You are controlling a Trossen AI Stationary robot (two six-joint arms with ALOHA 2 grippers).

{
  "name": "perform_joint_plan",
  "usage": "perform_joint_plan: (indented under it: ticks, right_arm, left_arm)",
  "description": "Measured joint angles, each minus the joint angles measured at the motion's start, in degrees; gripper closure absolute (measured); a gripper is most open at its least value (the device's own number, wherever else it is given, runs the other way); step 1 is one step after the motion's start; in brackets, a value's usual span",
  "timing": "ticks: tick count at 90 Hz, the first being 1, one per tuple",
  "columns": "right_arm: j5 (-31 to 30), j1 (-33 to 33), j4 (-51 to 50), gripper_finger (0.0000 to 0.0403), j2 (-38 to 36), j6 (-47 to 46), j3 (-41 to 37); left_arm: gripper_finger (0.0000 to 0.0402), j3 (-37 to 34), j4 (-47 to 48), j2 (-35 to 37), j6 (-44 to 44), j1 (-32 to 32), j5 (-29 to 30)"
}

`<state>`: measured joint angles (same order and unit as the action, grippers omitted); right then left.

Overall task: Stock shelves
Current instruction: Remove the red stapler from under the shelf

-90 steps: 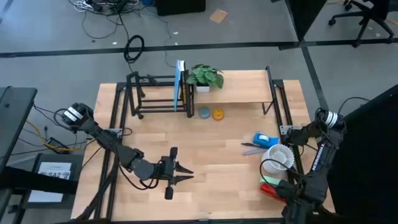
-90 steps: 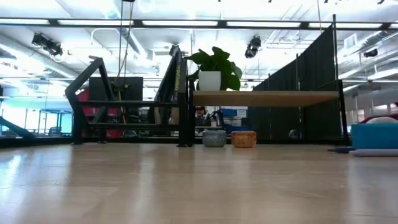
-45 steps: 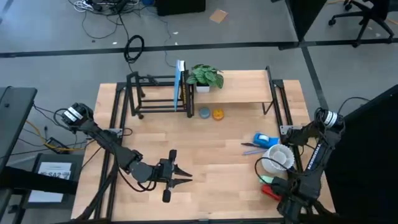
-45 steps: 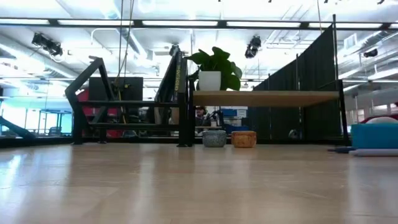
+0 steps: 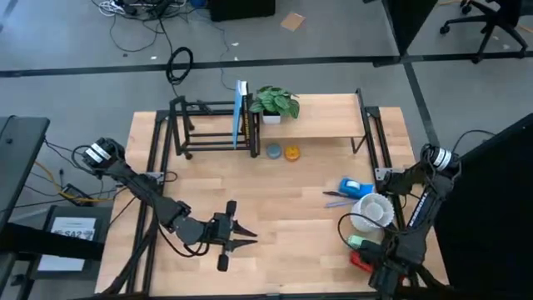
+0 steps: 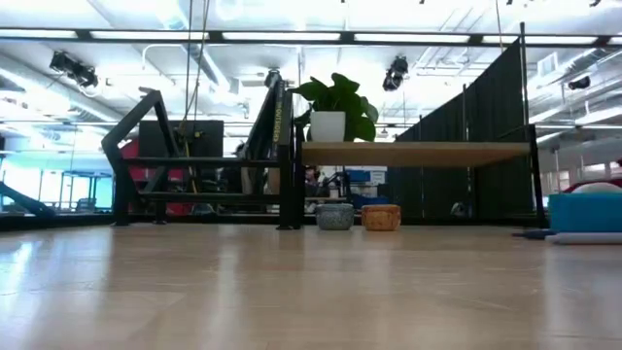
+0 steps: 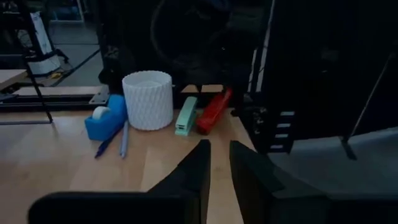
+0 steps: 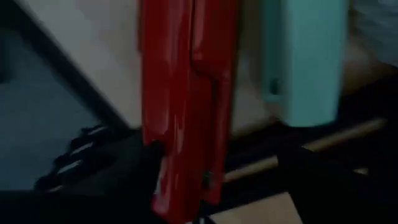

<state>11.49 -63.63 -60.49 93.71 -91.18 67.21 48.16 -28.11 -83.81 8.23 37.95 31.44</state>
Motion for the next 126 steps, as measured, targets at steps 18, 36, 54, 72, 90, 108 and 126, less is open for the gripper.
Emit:
perform_joint_plan:
  ticks: [18,36,54,72,90,108,126]
  right_arm:
    - [-2.94,0.03,1.71,0.0072,0.02,-0.64,0.32]
    - [-4.63,0.01,1.85,0.0089,0.02,0.69,-0.15]
    - [-5.09,0.01,11.94,0.0097,0.02,8.02,-0.14]
    - [-6.13,-0.82,23.0,0.0097,3.73,18.11,0.85]
    - [-6.27,1.18,21.54,0.0097,11.96,29.38,6.25]
    - [-8.7,2.08,18.94,0.0097,16.91,35.4,12.74]
    - [-20.67,3.51,11.81,0.0097,18.74,38.35,15.0]
  left_arm:
    - [0.036,0.0,0.14,0.0,0.02,0.0,0.33]
    - [0.036,0.0,0.25,0.0,0.58,0.0,0.38]
    - [0.036,0.0,0.42,0.0,0.57,0.0,0.39]
    - [0.036,0.0,1.21,0.0,0.98,0.0,0.45]
    - [0.036,0.0,2.57,0.0,2.34,0.0,1.2]
    - [0.036,0.0,2.38,0.0,2.54,-0.33,1.91]
    - [0.036,0.0,2.36,0.0,2.56,-0.76,3.06]
